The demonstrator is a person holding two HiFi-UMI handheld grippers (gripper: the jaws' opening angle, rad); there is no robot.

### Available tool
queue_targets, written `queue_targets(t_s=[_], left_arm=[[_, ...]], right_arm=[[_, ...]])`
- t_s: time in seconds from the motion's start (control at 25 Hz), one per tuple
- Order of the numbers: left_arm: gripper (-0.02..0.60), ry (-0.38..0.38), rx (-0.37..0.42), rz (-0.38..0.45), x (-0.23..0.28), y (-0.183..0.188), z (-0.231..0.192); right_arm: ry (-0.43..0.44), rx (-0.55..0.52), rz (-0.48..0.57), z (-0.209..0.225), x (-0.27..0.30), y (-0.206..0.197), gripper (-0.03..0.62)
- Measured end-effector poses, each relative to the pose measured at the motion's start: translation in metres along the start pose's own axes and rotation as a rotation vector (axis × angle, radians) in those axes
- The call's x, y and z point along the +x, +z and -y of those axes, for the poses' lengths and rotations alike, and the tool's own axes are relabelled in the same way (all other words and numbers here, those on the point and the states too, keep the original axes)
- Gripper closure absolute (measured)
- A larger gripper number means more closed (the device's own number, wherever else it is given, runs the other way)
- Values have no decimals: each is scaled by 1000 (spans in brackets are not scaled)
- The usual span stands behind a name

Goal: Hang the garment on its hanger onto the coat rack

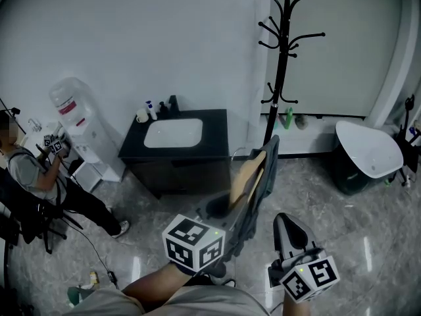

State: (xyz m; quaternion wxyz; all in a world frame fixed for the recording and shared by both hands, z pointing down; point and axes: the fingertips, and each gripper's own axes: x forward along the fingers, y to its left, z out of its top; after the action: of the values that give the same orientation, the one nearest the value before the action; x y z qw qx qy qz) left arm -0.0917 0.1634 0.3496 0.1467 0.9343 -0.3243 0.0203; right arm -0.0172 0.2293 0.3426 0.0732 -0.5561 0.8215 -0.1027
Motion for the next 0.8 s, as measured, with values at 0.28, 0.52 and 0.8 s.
queue_targets(t_s=[0.28,0.52,0.8], left_arm=[[523,29,8,8,26,4,-9],[523,46,8,6,64,12,-38],[523,56,-5,-10,136,31,-106]], right_arm=[[5,7,9,25,7,2,579],[6,19,7,58,40,1,579],[-2,14,8,107,122,15,579]])
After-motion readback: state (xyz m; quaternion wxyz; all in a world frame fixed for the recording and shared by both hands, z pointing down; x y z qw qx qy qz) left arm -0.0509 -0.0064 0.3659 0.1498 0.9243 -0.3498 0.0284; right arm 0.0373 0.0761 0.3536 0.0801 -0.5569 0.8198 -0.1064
